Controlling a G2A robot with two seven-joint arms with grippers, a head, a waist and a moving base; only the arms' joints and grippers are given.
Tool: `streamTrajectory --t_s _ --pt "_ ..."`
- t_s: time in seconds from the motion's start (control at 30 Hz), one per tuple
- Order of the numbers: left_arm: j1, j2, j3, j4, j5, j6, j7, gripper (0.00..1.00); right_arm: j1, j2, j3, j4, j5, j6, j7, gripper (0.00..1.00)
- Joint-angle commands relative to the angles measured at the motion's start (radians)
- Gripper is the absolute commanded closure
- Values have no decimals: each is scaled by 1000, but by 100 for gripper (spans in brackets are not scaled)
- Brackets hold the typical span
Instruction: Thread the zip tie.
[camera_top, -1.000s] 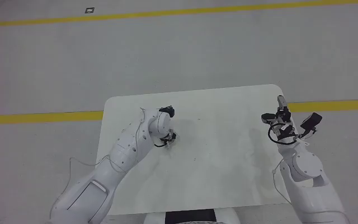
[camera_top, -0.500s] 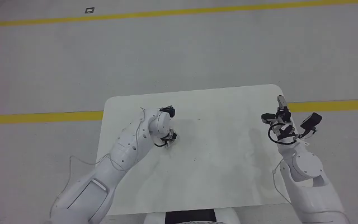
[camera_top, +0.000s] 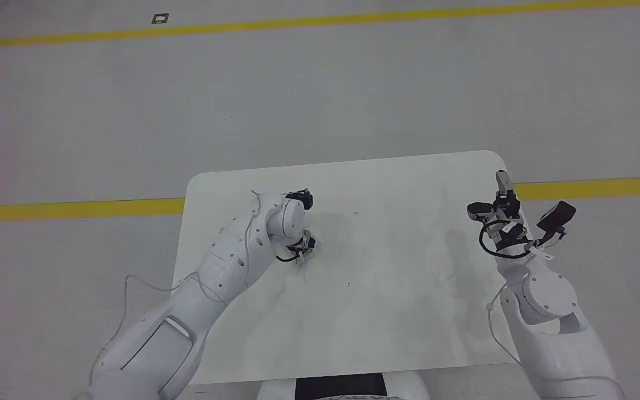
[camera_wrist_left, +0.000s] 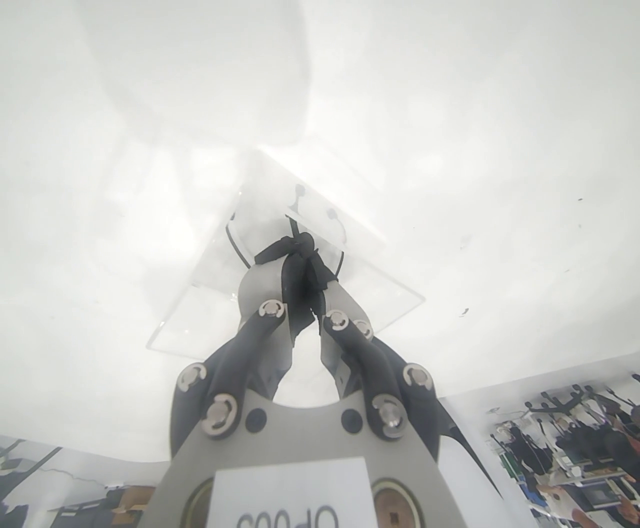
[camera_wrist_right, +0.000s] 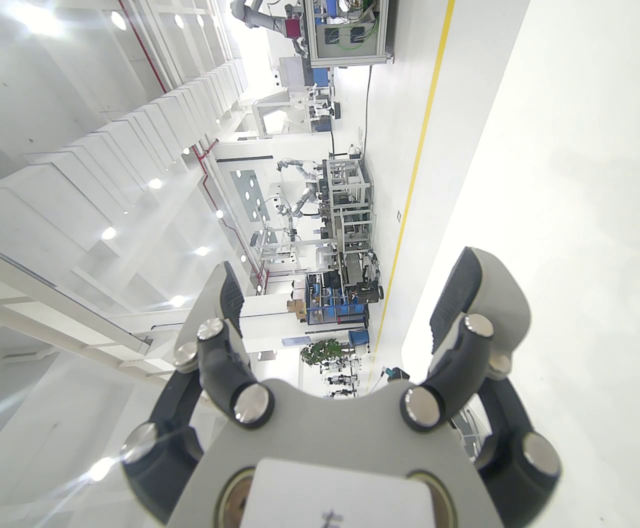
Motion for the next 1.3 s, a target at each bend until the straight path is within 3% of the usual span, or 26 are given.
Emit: streamTrajectory --t_s 0.0,0.17,0.3,0.7,0.93,1.1,1.27 --pt "-2 0 1 3 -2 1 2 100 0 0 0 0 0 0 0 0" --pt "0 7 -4 -21 5 11 1 100 0 0 0 0 0 0 0 0" --pt "15 20 -18 -69 27 28 -11 100 0 0 0 0 0 0 0 0" --pt "102 68 -105 -249 106 35 -63 100 0 0 0 0 0 0 0 0" --pt "171 98 -189 -382 124 34 -91 100 0 0 0 0 0 0 0 0" --pt "229 125 -258 -486 112 -7 -119 100 0 0 0 0 0 0 0 0" --pt "285 151 -344 -565 63 -88 -141 100 0 0 0 0 0 0 0 0"
